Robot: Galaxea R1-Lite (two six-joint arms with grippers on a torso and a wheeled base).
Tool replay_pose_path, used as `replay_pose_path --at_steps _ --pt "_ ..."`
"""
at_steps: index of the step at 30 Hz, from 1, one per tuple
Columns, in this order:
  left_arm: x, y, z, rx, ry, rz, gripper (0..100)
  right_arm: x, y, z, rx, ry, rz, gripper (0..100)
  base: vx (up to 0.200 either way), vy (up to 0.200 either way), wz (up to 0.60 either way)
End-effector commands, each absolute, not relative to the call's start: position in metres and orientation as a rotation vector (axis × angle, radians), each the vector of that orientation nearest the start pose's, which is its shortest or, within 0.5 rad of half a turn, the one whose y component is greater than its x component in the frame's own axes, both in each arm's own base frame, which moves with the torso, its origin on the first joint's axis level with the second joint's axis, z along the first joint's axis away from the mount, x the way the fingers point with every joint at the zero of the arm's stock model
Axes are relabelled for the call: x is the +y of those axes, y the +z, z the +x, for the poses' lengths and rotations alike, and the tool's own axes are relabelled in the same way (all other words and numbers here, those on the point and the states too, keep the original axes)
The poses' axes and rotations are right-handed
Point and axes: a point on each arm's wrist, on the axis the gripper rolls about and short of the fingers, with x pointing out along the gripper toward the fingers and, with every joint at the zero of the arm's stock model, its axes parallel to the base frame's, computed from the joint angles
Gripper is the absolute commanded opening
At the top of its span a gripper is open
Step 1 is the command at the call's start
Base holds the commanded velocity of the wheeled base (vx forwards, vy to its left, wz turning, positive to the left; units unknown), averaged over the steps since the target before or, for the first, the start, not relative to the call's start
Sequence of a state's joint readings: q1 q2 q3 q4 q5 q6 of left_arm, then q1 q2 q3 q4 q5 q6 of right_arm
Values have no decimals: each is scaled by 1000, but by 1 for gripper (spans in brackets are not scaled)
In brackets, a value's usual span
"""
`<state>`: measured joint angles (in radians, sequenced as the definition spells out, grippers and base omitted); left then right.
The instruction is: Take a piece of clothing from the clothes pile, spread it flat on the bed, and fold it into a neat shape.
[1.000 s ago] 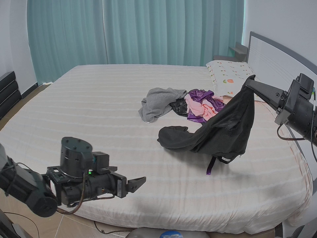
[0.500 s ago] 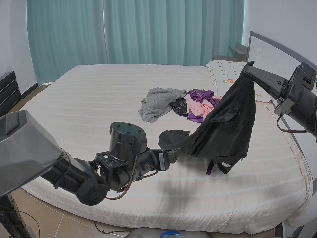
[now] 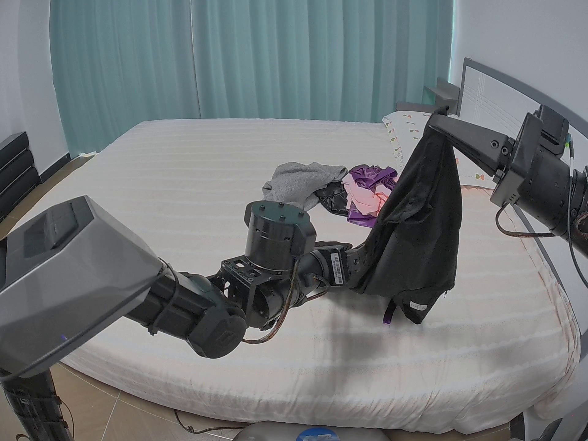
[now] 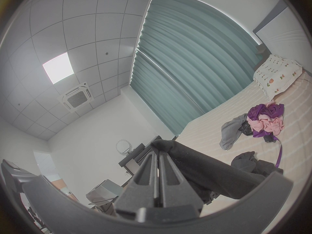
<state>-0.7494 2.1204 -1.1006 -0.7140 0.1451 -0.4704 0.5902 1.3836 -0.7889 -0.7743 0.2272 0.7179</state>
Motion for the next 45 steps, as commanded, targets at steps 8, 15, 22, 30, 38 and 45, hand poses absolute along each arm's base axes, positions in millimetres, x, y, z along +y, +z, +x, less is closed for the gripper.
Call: replay_pose_path --at_steps 8,15,22,30,38,45 --pt "-273 132 299 390 -512 -379 100 130 282 195 95 824 710 0 0 0 0" --pt "-252 145 271 434 -560 -369 100 129 280 204 97 798 713 0 0 0 0" --pt "-257 150 270 434 -596 -376 100 130 283 201 94 811 718 0 0 0 0" --pt "-277 136 290 429 -583 -377 100 127 294 187 59 854 727 0 0 0 0" --pt "-273 133 319 445 -553 -457 100 115 310 176 -16 865 734 0 0 0 0" --pt "-257 118 350 455 -432 -533 100 111 319 176 -44 878 733 0 0 0 0"
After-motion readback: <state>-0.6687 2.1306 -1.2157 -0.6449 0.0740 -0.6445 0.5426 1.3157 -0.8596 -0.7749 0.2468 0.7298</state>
